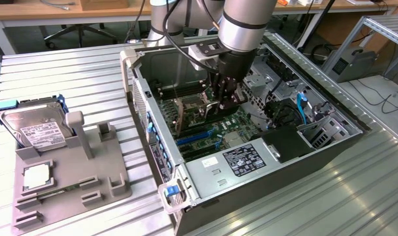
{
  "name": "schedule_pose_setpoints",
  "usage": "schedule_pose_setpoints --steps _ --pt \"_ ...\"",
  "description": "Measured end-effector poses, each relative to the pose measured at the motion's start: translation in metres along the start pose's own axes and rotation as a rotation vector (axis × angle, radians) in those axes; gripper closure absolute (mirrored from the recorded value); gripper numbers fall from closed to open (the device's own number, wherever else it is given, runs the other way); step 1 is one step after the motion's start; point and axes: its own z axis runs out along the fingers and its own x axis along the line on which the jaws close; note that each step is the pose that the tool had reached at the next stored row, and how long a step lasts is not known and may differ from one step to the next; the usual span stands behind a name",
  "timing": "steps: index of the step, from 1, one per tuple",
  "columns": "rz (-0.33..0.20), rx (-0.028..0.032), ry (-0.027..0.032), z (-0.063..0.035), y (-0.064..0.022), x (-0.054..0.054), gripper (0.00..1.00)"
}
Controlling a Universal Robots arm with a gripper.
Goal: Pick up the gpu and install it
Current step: 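Insert the gpu into the slot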
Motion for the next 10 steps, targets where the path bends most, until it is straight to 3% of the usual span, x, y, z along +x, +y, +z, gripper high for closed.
schedule_pose_setpoints --steps 10 --pt "0.000 0.0000 0.0065 -0.0001 0.0015 0.0001 0.73"
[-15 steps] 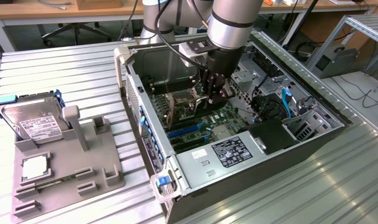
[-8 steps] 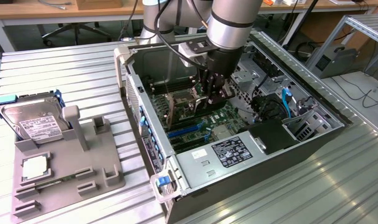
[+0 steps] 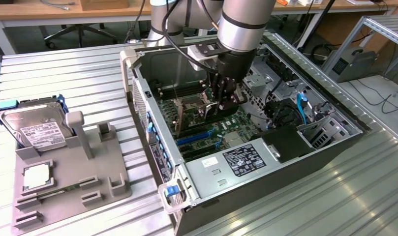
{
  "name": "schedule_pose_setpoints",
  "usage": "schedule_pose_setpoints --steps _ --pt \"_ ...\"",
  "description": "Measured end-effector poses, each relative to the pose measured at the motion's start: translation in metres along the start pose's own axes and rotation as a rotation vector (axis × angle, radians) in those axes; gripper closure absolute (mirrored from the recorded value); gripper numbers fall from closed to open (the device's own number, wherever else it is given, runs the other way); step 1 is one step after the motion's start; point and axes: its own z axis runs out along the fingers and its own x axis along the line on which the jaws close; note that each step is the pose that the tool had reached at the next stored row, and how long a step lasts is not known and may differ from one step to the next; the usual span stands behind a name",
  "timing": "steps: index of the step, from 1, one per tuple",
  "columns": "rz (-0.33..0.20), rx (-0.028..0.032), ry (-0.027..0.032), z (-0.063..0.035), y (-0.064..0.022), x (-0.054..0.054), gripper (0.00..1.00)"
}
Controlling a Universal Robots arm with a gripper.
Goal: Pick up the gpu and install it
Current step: 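Insert the gpu into the slot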
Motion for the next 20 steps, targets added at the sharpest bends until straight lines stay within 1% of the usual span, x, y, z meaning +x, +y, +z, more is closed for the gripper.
schedule_pose_setpoints --steps 3,8,12,17,20 --pt "0.000 0.0001 -0.0002 0.0000 0.0000 0.0011 0.73" --pt "0.000 0.0001 -0.0024 0.0000 0.0001 0.0050 0.73" --pt "0.000 0.0000 -0.0025 0.0000 0.0001 0.0050 0.73" --pt "0.000 0.0000 -0.0025 0.0005 0.0070 0.0050 0.73" --pt "0.000 0.0001 -0.0025 0.0024 0.0093 0.0051 0.73"
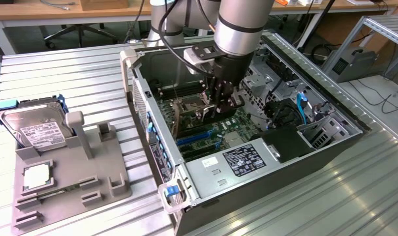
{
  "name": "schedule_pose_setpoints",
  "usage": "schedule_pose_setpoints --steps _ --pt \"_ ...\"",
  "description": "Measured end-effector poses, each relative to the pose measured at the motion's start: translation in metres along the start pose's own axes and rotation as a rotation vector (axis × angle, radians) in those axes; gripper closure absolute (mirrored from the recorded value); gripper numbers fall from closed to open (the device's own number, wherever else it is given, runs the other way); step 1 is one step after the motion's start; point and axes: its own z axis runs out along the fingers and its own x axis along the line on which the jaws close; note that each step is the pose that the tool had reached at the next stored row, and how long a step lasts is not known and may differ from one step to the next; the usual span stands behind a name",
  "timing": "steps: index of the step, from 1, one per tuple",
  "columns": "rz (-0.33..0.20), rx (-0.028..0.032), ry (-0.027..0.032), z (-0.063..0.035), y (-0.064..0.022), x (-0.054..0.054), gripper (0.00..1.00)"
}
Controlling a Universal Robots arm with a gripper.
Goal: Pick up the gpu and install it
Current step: 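Insert the gpu into the slot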
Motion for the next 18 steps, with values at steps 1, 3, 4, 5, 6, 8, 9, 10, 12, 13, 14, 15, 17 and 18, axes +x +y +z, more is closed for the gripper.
schedule_pose_setpoints --steps 1,3,4,5,6,8,9,10,12,13,14,15,17,18 --pt "0.000 0.0000 0.0001 0.0011 0.0006 0.000 0.73" --pt "0.000 0.0000 0.0001 0.0036 0.0017 0.000 0.73" --pt "0.000 0.0000 0.0000 0.0050 0.0024 0.000 0.73" --pt "0.000 0.0000 0.0000 0.0061 0.0029 0.000 0.73" --pt "0.000 0.0000 0.0000 0.0100 0.0050 0.000 0.73" --pt "0.000 0.0000 -0.0001 0.0124 0.0062 0.002 0.73" --pt "0.000 0.0000 -0.0001 0.0125 0.0065 0.004 0.73" --pt "0.000 0.0000 0.0000 0.0128 0.0078 0.005 0.73" --pt "0.000 0.0000 -0.0001 0.0141 0.0179 0.005 0.73" --pt "0.000 -0.0002 0.0004 0.0178 0.0201 0.005 0.73" --pt "0.000 -0.0001 0.0001 0.0213 0.0216 0.005 0.73" --pt "0.000 0.0001 -0.0003 0.0219 0.0233 0.005 0.73" --pt "0.000 0.0000 -0.0001 0.0218 0.0247 0.005 0.73" --pt "0.000 0.0000 0.0000 0.0220 0.0256 0.005 0.73"
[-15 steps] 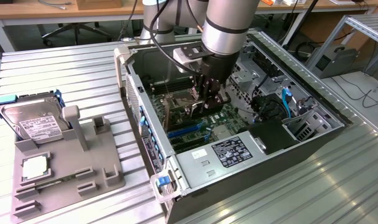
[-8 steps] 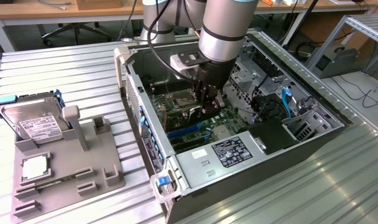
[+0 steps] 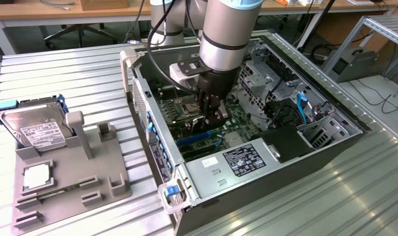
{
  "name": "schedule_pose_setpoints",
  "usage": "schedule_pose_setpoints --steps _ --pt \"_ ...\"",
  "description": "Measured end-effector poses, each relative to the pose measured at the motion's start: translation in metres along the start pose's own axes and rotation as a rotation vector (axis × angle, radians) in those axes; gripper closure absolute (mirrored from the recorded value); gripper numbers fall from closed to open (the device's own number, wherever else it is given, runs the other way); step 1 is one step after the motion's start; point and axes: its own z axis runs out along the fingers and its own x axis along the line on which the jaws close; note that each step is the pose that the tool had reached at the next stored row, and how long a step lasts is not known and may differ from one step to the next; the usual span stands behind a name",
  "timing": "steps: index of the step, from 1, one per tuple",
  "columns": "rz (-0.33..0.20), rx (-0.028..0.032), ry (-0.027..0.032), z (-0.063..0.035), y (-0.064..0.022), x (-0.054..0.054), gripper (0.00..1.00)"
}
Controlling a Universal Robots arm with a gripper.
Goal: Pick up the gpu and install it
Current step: 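Insert the gpu into the slot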
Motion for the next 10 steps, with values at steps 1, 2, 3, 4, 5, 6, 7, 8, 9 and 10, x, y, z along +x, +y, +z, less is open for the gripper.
schedule_pose_setpoints --steps 1,2,3,4,5,6,7,8,9,10 --pt "0.000 0.0000 -0.0001 0.0005 0.0006 0.0000 0.73" --pt "0.000 0.0000 -0.0001 0.0009 0.0009 0.0000 0.73" --pt "0.000 0.0000 0.0000 0.0017 0.0012 0.0000 0.73" --pt "0.000 0.0000 0.0000 0.0023 0.0013 0.0000 0.73" --pt "0.000 -0.0001 0.0001 0.0030 0.0015 0.0000 0.73" --pt "0.000 -0.0001 0.0001 0.0037 0.0018 0.0000 0.73" --pt "0.000 0.0000 0.0002 0.0044 0.0021 0.0000 0.73" --pt "0.000 0.0000 0.0005 0.0051 0.0023 0.0000 0.73" --pt "0.000 0.0000 0.0005 0.0058 0.0025 0.0000 0.73" --pt "0.000 -0.0001 0.0006 0.0062 0.0027 0.0000 0.73"
